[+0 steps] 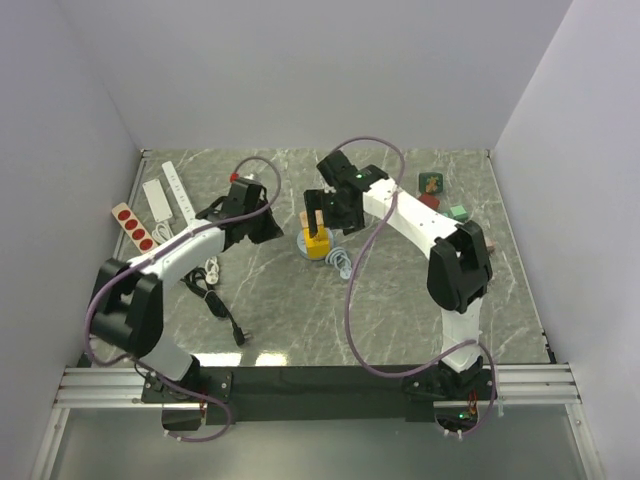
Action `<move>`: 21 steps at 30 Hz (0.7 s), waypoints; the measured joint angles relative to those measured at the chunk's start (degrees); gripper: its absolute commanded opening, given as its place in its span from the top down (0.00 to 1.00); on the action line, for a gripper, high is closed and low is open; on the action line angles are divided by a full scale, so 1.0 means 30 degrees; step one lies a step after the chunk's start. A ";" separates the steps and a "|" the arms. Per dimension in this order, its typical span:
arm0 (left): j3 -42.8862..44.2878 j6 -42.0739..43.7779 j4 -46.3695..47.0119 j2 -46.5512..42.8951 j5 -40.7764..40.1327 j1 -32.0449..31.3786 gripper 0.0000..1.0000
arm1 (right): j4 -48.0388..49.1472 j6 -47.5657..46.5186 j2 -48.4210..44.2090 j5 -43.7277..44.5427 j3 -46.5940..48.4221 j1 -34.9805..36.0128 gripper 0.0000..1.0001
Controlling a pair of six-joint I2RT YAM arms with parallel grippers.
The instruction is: Pull the plug off the socket
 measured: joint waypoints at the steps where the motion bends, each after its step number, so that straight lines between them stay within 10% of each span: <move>1: -0.0044 -0.0131 -0.0073 -0.0568 -0.0197 0.0087 1.00 | -0.0080 -0.0153 0.0189 0.0029 0.0066 0.0124 0.00; 14: -0.1734 -0.1035 -0.0313 -0.2382 -0.0991 0.0248 0.99 | -0.0845 -0.0787 0.2805 0.1501 0.2310 0.1923 0.01; 21: -0.2171 -0.1195 -0.0379 -0.2390 -0.1005 0.0270 0.98 | -0.1268 0.0073 0.3774 0.2798 0.2375 0.2171 0.29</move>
